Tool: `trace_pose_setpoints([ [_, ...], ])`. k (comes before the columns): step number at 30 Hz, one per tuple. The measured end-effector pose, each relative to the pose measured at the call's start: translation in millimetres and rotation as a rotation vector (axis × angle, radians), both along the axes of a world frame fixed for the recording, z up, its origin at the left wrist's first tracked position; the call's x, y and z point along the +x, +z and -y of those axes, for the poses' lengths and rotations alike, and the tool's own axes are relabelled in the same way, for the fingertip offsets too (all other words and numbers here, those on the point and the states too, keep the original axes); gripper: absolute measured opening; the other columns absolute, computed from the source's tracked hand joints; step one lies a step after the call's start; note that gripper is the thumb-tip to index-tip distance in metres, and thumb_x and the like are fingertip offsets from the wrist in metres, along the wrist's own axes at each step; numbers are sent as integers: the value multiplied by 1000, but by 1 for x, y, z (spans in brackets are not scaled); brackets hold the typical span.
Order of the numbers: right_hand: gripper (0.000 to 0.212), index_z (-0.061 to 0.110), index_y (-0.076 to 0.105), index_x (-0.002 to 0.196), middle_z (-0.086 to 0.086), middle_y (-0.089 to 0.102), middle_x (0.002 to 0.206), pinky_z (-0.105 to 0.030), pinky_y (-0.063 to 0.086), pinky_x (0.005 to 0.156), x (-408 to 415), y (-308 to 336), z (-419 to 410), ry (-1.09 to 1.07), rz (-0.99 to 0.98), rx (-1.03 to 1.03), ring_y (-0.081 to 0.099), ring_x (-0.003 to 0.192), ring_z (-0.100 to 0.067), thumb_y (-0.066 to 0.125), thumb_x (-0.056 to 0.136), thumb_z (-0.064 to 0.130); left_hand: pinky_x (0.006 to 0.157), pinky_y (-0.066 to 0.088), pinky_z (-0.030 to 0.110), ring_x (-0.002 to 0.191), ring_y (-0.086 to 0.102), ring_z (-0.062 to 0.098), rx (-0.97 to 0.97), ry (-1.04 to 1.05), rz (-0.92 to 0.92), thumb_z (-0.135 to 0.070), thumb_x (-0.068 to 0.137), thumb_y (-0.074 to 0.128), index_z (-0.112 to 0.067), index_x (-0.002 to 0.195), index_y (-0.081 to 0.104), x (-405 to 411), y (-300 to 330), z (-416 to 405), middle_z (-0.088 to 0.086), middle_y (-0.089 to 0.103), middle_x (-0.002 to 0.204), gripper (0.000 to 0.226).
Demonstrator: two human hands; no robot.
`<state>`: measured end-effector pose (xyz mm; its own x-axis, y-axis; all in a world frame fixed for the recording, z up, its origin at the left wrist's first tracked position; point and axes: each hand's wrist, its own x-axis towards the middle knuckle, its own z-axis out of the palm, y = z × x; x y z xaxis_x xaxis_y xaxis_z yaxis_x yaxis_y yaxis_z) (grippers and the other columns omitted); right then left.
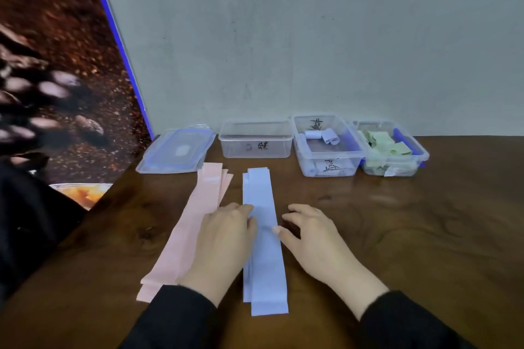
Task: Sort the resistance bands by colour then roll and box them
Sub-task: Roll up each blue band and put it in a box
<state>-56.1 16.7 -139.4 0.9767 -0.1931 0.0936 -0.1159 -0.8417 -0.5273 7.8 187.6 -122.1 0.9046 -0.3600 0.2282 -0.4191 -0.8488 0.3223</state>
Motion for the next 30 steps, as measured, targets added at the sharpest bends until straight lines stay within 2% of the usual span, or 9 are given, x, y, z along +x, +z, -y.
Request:
trace_pose_setpoints([
  [5, 50, 31, 59, 140, 11, 43, 156, -40, 15, 126, -3, -4, -19, -12, 18, -43, 33, 146, -11, 52, 99, 57, 100, 40, 27, 118, 53, 10, 56, -80, 68, -37, 101, 48, -31, 131, 63, -4, -17, -4, -10, 57, 134, 34],
  [10, 32, 30, 69, 124, 13, 54, 144, -42, 29, 121, 1, 2, -22, -73, 43, 46, 47, 133, -11, 64, 96, 45, 106, 32, 25, 125, 49, 9, 30, -91, 135, -40, 102, 48, -32, 131, 64, -8, -16, -3, -11, 56, 139, 34],
  [13, 24, 32, 69, 115, 16, 60, 129, -40, 32, 118, 1, 1, -25, -98, 69, 63, 52, 122, -8, 68, 94, 44, 103, 34, 21, 118, 54, 7, -35, -122, 128, -40, 101, 51, -30, 129, 65, -8, -15, -2, -10, 60, 133, 33],
  [15, 19, 33, 69, 112, 18, 64, 119, -39, 33, 118, 1, -1, -26, -115, 87, 86, 53, 110, -3, 68, 95, 41, 99, 41, 20, 109, 60, 9, -108, -127, 94, -35, 100, 55, -27, 125, 68, -8, -16, -2, -8, 65, 126, 30],
  [18, 7, 33, 67, 98, 21, 66, 99, -35, 42, 110, 2, 0, -25, -149, 111, 262, 59, 95, -2, 68, 95, 27, 93, 50, 28, 99, 64, 13, -189, -147, 74, -25, 99, 58, -21, 121, 71, -8, -17, -2, -3, 70, 117, 26],
  [20, 15, 31, 64, 90, 15, 67, 89, -24, 52, 83, 2, 1, -21, -183, 133, 413, 62, 87, -7, 68, 94, 17, 95, 50, 32, 102, 64, 15, -198, -164, 79, -21, 100, 55, -21, 123, 70, -10, -16, -2, -3, 70, 118, 28],
  [22, 20, 30, 63, 90, 6, 67, 83, -21, 48, 64, -1, 5, -17, -213, 147, 529, 61, 76, -10, 67, 93, 11, 101, 48, 32, 110, 63, 15, -185, -183, 90, -21, 102, 52, -22, 129, 67, -10, -14, -2, -4, 69, 124, 31],
  [26, 21, 28, 61, 99, 1, 68, 81, -27, 46, 61, -7, 17, -3, -242, 204, 689, 55, 65, -12, 65, 93, 8, 104, 41, 23, 118, 58, 12, -159, -210, 94, -27, 103, 49, -30, 140, 56, -14, -9, -4, -9, 63, 133, 38],
  [30, 16, 23, 67, 102, -1, 65, 86, -34, 46, 63, -18, 34, 18, -336, 180, 927, 54, 72, -18, 64, 94, 10, 114, 33, 29, 132, 43, 7, -149, -320, 98, -31, 100, 56, -38, 151, 37, -17, -8, -1, -14, 48, 147, 55],
])
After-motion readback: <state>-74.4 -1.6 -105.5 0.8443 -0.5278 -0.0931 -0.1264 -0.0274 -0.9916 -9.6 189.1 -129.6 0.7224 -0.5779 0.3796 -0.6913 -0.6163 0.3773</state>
